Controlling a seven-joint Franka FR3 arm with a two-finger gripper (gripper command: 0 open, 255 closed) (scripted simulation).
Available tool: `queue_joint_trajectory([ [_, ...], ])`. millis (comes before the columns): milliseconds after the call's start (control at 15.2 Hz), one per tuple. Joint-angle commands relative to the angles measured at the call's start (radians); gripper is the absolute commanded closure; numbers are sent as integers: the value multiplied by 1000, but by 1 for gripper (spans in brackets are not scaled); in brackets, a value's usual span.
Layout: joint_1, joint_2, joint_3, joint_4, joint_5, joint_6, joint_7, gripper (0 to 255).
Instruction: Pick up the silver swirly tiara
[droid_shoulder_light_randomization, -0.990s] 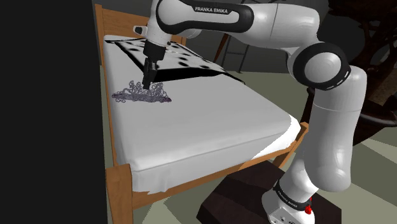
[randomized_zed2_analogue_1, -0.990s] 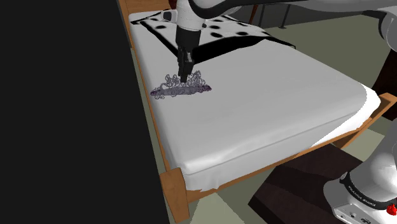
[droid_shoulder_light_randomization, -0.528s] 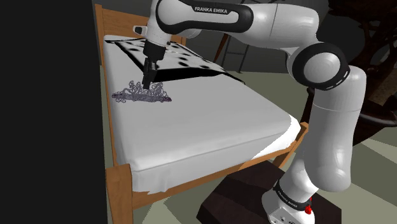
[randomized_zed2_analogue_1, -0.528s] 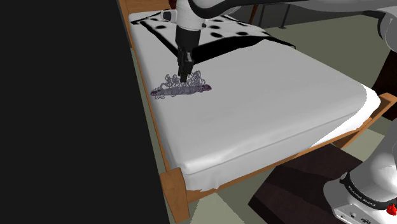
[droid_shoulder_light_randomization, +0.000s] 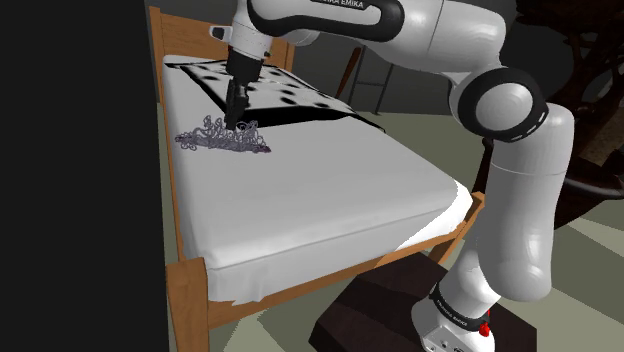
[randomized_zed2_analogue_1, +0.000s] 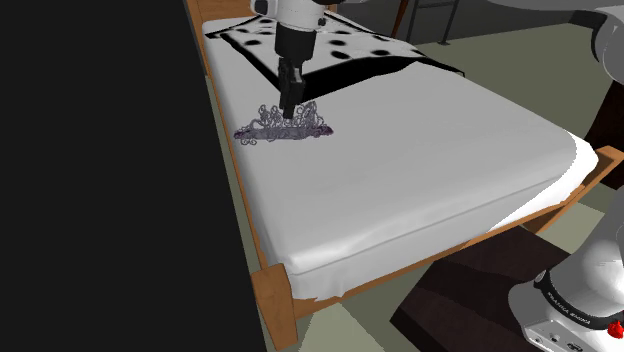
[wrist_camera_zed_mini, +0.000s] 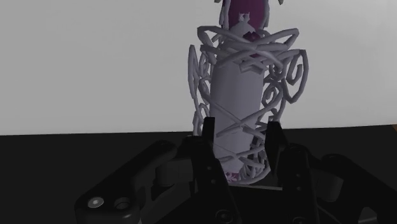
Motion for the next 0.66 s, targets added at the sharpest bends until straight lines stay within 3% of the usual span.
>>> queue_joint_trajectory([
  [0,1,8,0,42,-2,-33,5,255],
  [594,5,48,1,200,-8,-151,21,255],
])
